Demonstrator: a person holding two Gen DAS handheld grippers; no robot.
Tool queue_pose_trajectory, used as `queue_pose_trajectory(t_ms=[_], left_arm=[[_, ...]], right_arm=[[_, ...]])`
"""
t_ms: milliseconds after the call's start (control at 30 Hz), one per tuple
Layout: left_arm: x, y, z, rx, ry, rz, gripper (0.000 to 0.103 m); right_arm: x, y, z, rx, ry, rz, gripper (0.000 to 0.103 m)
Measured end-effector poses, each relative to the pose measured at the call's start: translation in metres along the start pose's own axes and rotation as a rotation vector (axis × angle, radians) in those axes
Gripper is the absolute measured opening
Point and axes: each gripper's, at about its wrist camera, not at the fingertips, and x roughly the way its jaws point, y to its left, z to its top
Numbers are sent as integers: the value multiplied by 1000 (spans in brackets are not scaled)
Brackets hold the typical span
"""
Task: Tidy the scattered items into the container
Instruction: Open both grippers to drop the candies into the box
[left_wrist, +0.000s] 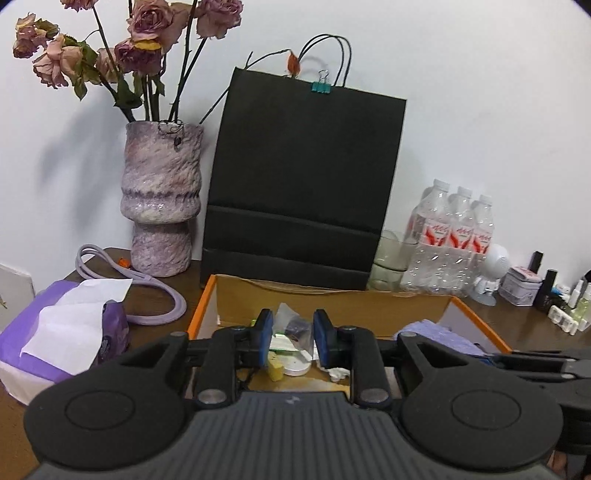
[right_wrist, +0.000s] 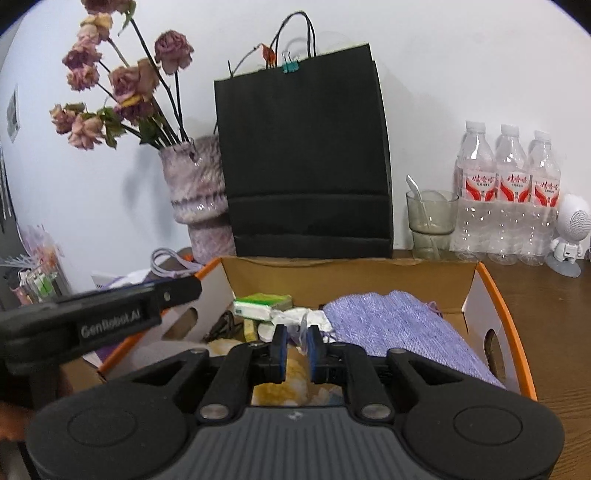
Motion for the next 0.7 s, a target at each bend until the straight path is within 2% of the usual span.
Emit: queue_pose_trajectory(t_ms=[33, 67, 100, 267, 433, 700], left_arm=[[0, 0, 0, 0, 6, 11, 59], [-1, 0, 0, 1, 10, 22, 94], [-3, 0, 2, -2, 3, 39, 103], [-19, -2, 8, 5, -23, 77, 103], [-32, -3, 11, -36, -26, 51, 103], [-69, -16, 3, -9, -57, 30, 103]], right_arm=[[0, -2, 0, 4, 9, -3, 40], [0, -4, 1, 10, 16, -8, 71], [-2, -5, 2, 11, 18, -16, 102], [-19, -1, 11, -23, 5, -51, 103], [-36, 2, 14, -31, -15, -62, 103], [-62, 8, 4, -34, -16, -83, 103]])
